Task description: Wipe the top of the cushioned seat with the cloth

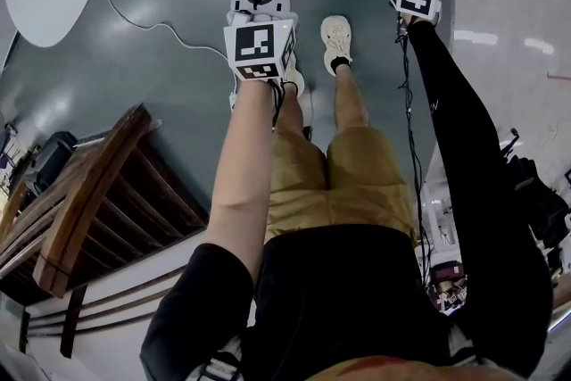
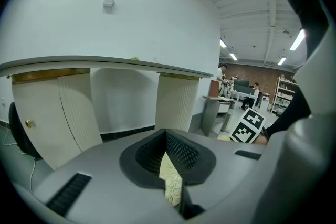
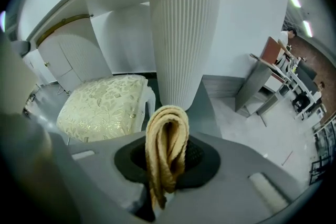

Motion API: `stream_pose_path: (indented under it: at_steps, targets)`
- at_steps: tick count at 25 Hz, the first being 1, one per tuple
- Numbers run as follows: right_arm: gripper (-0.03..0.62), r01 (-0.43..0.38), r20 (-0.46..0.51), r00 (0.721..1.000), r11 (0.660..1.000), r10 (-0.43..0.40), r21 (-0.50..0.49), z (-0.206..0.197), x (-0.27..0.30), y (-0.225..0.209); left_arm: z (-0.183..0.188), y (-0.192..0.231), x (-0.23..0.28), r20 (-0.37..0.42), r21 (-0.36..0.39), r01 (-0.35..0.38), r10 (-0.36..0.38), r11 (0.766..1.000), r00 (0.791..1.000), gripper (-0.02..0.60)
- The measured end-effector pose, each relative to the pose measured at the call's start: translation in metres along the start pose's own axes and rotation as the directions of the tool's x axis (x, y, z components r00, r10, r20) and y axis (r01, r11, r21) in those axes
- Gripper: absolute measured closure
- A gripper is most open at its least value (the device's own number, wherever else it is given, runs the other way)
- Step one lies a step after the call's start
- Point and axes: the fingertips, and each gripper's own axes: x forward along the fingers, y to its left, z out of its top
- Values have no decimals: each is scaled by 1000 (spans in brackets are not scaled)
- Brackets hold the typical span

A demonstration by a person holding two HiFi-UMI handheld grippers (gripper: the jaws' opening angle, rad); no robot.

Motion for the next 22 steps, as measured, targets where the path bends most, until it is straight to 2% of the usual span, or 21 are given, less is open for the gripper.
stream_pose_path:
  at_steps: [4,9,12,15,22]
  targets:
    - [539,-38,21,999,999,37,4,-1,-5,-1,8,-10,9,-5,17,5,-5,1000,1000,574]
    - [539,-145,65,987,989,145,2,6,-19,17,24,-17,11,1,45,15,-15,999,1000,575]
    - [539,-244,145,958,969,246,-29,27,-44,36,37,-15,4,10,54,6,-7,999,1000,574]
    - [539,-292,225,929,955,295,-46,59,-82,47,62,-17,-9,25,69,6,-8,998,1000,574]
    - [539,-276,409,863,955,295,-107,145,-191,66,154,-9,-64,107,87,-29,19,996,994,574]
